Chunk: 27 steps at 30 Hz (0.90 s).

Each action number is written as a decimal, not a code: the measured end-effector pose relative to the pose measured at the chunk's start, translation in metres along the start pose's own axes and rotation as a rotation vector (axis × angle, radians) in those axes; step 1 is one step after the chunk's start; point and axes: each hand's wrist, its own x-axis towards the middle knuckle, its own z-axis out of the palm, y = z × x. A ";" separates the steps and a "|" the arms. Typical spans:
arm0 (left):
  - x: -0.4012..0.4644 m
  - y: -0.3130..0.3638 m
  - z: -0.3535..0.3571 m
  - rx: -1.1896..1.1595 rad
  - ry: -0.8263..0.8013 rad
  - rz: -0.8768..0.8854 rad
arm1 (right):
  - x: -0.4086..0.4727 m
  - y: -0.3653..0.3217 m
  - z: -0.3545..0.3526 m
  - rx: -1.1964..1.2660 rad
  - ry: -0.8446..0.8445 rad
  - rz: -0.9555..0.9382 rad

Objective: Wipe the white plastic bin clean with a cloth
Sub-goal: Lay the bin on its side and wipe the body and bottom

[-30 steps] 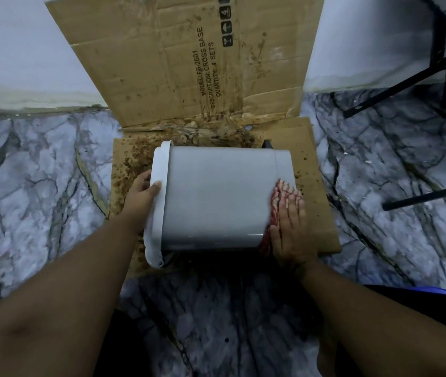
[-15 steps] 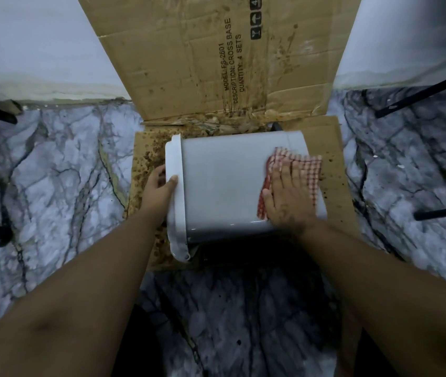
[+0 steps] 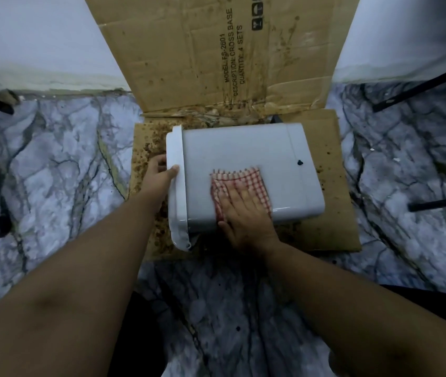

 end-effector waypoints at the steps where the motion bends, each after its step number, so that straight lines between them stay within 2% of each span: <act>1: 0.001 -0.001 0.000 -0.003 0.003 -0.004 | -0.013 0.020 0.002 -0.009 0.014 0.063; 4: 0.000 0.000 0.002 -0.006 0.014 -0.012 | -0.046 0.080 0.005 -0.002 0.024 0.252; 7: -0.003 0.003 0.003 -0.002 0.013 -0.020 | -0.063 0.118 0.002 -0.012 0.011 0.298; 11: -0.005 0.006 0.002 -0.025 0.011 -0.033 | -0.059 0.110 0.005 -0.050 0.069 0.183; 15: -0.005 0.007 0.001 -0.059 -0.001 -0.056 | -0.021 0.045 0.007 0.008 0.031 -0.069; 17: -0.006 0.007 0.000 -0.086 -0.010 -0.059 | 0.007 0.012 0.000 0.103 0.039 -0.094; 20: -0.012 0.004 -0.004 -0.163 -0.016 -0.060 | 0.043 -0.014 -0.013 0.340 0.063 0.084; 23: -0.023 -0.009 -0.006 -0.245 0.043 -0.066 | 0.072 -0.020 -0.027 0.642 0.291 0.182; 25: -0.029 -0.020 -0.006 -0.319 0.077 -0.074 | 0.094 -0.025 -0.038 0.883 0.408 0.183; 27: -0.031 -0.026 -0.006 -0.372 0.092 -0.072 | 0.115 -0.034 -0.041 0.920 0.346 0.056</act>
